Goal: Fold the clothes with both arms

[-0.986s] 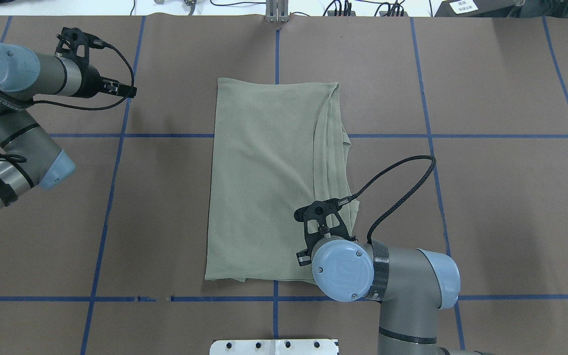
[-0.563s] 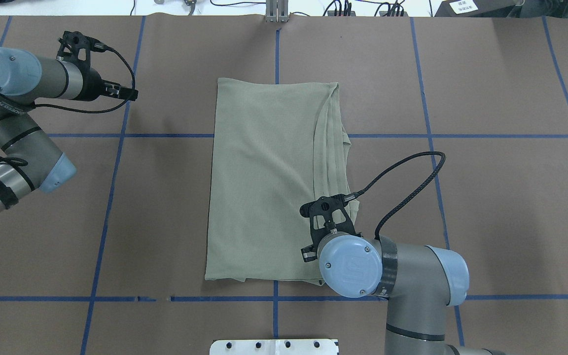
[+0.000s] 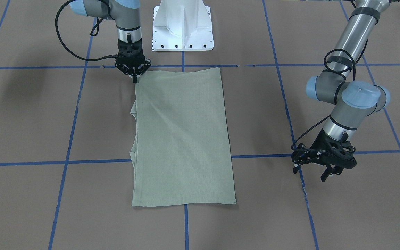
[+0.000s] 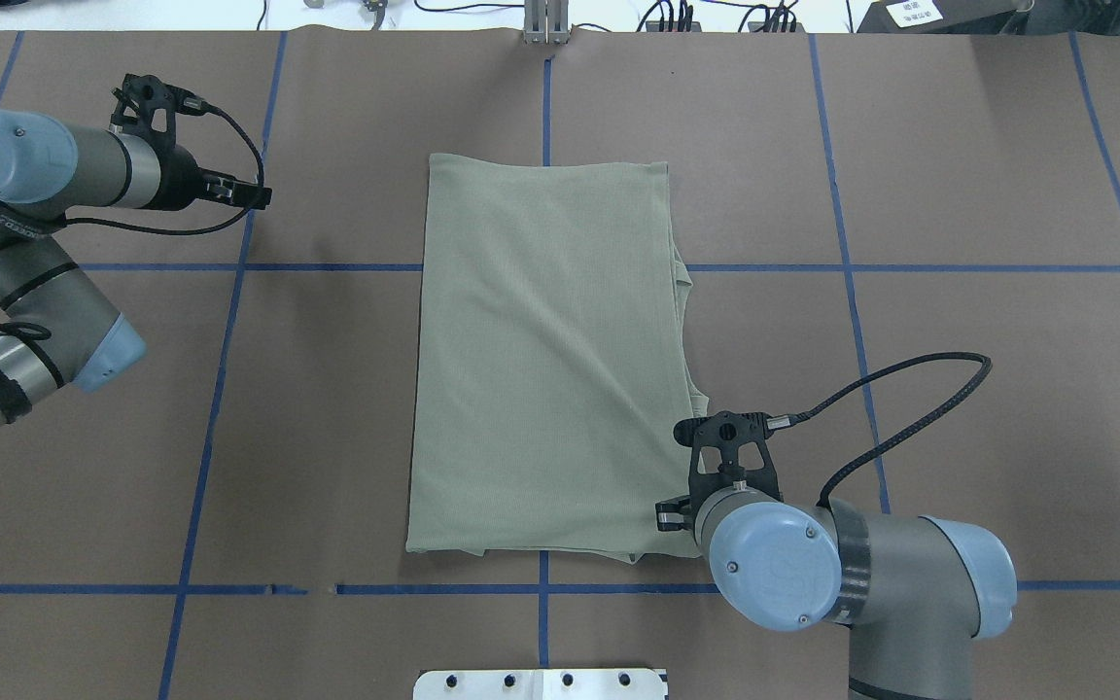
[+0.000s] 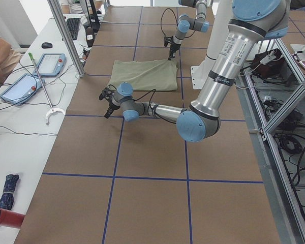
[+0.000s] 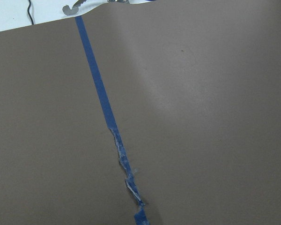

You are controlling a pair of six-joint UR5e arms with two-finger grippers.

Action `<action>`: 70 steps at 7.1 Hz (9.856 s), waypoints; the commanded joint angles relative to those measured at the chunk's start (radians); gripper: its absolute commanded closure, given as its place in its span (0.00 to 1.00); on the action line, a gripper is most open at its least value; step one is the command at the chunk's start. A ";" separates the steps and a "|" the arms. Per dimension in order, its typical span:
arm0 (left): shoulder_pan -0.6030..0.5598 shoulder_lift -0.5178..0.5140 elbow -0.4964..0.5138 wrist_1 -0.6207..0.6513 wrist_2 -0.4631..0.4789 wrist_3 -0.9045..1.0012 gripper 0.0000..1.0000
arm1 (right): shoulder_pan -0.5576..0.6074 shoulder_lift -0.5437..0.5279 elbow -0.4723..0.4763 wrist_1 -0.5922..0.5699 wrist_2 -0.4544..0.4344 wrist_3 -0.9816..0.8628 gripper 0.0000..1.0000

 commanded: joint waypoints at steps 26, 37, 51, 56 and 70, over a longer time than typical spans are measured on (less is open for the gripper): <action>0.729 0.214 -0.618 0.180 0.400 -1.173 0.54 | 0.077 -0.193 0.010 0.591 -0.099 0.376 0.03; 0.735 0.206 -0.644 0.207 0.405 -1.172 1.00 | -0.110 0.052 -0.064 0.109 -0.140 0.735 0.24; 0.734 0.217 -0.684 0.208 0.402 -1.169 1.00 | -0.097 0.104 -0.066 0.103 -0.205 0.770 1.00; 0.732 0.231 -1.247 0.751 0.272 -1.117 1.00 | -0.157 0.141 0.379 -0.321 -0.188 0.764 1.00; 0.370 -0.027 -0.496 0.555 0.264 -0.729 1.00 | 0.211 0.409 -0.386 0.083 -0.060 0.402 1.00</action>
